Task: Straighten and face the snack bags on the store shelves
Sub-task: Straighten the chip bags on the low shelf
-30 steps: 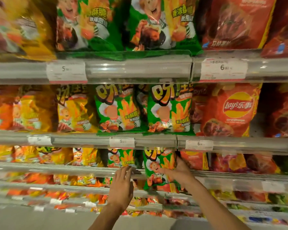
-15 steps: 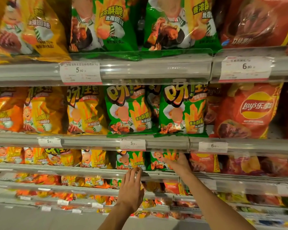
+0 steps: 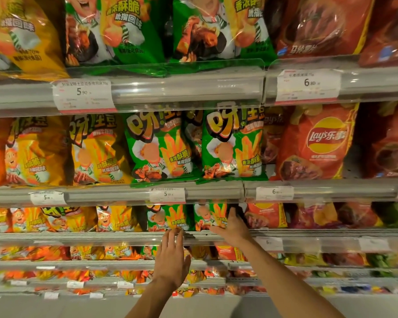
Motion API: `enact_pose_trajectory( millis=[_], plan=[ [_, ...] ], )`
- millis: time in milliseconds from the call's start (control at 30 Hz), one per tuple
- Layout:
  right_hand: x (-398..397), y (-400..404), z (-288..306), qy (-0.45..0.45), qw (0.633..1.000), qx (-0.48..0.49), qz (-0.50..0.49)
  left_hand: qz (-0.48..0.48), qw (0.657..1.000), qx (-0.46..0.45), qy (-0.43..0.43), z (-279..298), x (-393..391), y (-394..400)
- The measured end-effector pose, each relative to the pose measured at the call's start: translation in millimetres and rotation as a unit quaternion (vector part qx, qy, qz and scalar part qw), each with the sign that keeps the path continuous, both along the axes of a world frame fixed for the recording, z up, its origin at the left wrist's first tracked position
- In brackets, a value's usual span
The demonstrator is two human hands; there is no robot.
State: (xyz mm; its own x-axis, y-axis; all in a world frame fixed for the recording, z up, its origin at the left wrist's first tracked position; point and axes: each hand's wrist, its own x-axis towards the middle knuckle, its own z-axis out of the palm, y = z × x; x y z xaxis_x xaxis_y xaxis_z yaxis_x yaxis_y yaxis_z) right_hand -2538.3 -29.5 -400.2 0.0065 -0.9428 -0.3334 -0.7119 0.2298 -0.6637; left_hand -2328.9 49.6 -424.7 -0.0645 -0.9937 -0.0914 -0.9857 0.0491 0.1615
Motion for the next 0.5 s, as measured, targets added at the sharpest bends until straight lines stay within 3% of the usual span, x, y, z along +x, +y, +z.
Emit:
enact_pose_trajectory(
  millis=[233,400,500],
  plan=[
    [-31.7,36.7,-8.9,-0.021,0.995,-0.088,-0.031,0.061,0.994,-0.063,0.068,0.7,-42.4,11.0],
    [-81.2,59.4,-13.9,-0.165,0.977,-0.107,-0.082,0.050,0.972,-0.077,0.217,-0.2,-104.1,10.1],
    [-130.0,67.3,-13.3,-0.198,0.963,-0.110,-0.143,0.081,0.945,-0.066,0.309,8.2,-149.4,5.1]
  ],
)
